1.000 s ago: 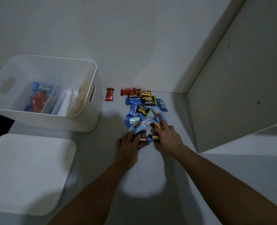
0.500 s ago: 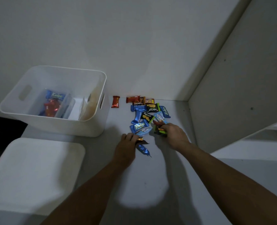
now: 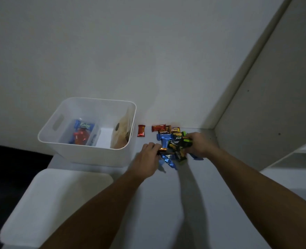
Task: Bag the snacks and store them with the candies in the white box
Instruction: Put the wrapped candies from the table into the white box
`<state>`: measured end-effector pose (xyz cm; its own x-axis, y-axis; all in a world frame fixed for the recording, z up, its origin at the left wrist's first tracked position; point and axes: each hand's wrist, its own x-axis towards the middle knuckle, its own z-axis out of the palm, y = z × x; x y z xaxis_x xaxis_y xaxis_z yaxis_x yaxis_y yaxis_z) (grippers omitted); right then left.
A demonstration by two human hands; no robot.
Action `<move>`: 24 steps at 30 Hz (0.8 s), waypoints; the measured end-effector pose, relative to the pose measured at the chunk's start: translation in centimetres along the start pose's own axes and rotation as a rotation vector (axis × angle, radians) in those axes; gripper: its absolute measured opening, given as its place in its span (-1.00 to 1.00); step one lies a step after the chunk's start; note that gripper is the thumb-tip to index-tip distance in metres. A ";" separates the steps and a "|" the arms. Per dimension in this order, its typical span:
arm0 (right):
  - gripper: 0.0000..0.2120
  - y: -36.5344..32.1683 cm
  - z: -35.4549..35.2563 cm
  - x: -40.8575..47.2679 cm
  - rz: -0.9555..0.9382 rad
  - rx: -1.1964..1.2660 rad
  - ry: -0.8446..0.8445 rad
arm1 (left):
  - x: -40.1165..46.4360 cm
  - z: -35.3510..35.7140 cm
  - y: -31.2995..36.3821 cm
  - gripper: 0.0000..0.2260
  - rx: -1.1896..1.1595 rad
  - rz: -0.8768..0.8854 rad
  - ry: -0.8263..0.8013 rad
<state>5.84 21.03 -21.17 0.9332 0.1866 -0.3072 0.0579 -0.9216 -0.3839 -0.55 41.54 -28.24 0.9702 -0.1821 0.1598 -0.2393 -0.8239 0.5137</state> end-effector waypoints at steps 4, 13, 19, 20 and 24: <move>-0.65 -1.5 -0.5 -0.1 0.008 0.057 0.021 | 0.7 -1.8 0.1 -0.76 -0.026 -0.035 -0.011; -0.69 -4.4 -1.7 -0.7 -0.020 0.157 0.140 | 2.5 -5.1 0.9 -0.72 -0.070 -0.070 -0.029; -0.77 -9.4 -4.5 0.2 -0.053 0.351 0.109 | 5.1 -11.1 0.6 -0.88 -0.199 -0.110 0.092; -0.76 -10.5 -4.8 0.5 -0.068 0.366 0.111 | 5.3 -12.2 0.2 -0.87 -0.227 -0.127 0.105; -0.76 -15.6 -4.7 1.7 -0.111 0.426 0.074 | 5.4 -16.1 -2.8 -0.85 -0.293 -0.207 0.187</move>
<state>8.15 34.11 -11.66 0.9532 0.2378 -0.1868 0.0225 -0.6717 -0.7404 4.76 51.56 -15.23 0.9818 0.0948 0.1648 -0.0667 -0.6400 0.7655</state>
